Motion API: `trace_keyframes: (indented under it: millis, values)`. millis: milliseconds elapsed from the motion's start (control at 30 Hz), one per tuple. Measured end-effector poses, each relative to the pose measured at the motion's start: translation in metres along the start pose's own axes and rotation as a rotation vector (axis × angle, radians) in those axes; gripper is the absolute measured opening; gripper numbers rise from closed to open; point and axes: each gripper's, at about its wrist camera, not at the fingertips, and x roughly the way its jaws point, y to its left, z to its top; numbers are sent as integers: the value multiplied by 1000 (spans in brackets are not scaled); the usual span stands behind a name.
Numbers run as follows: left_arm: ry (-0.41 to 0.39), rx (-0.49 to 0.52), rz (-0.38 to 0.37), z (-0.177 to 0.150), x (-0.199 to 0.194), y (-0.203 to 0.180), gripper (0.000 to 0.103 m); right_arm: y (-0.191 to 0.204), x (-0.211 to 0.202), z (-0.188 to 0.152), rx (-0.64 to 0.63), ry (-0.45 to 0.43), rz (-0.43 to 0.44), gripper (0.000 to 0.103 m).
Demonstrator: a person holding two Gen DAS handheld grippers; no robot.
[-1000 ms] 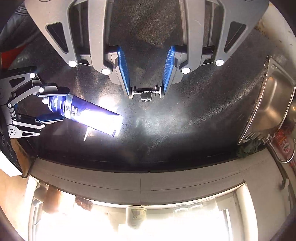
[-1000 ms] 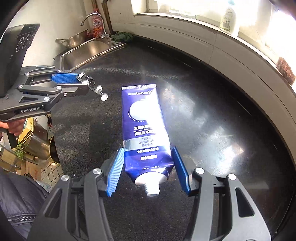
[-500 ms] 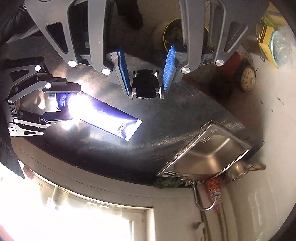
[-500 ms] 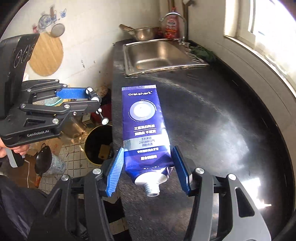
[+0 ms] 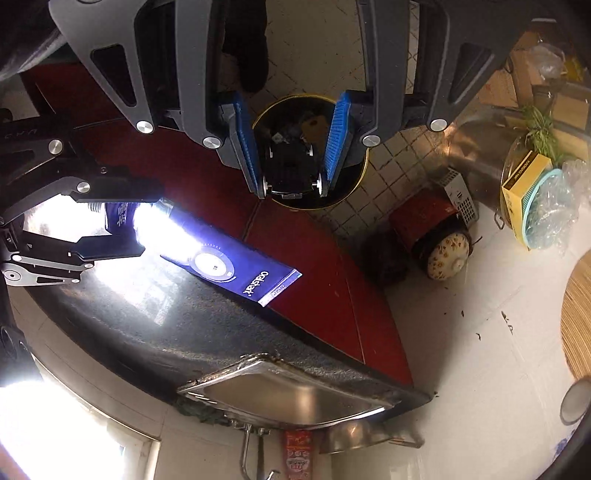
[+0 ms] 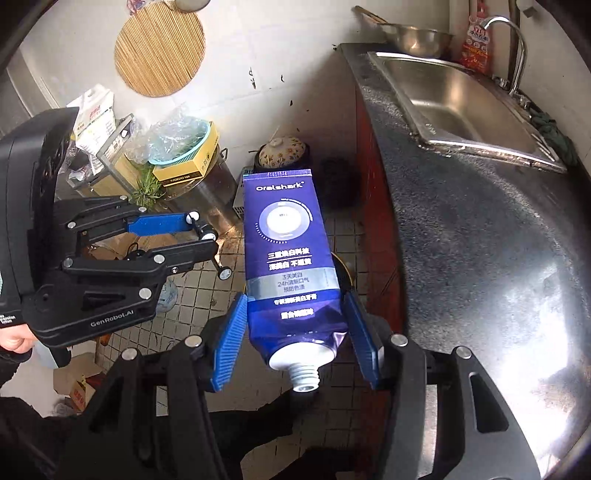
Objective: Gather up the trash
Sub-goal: 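Carry toy car and toothpaste tube to the bin and open both tools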
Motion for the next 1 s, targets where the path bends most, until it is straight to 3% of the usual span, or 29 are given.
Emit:
trace_keyframes:
  millis: [267,500,533,600,667,833,1000]
  values:
    - [37,-70,-49,-21,66,36,34,-3,78,20,59,101,-24,54]
    - [57,-92,-90,-29,97,44,36,-2,108,30,78,135,-29,55]
    - [63,-95,-91,-30,100,46,41,-2,111,31,84,138,-30,58]
    - [74,-110,-90,-32,102,49,69,-5,119,34,102,160,-15,83]
    - [66,-100,-71,-34,99,48,78,-7,117,36,119,149,-9,83]
    - [64,-96,-51,-37,86,47,83,-11,98,33,134,128,-3,83]
    - [39,-66,-15,-27,58,34,88,-18,55,25,152,66,-7,87]
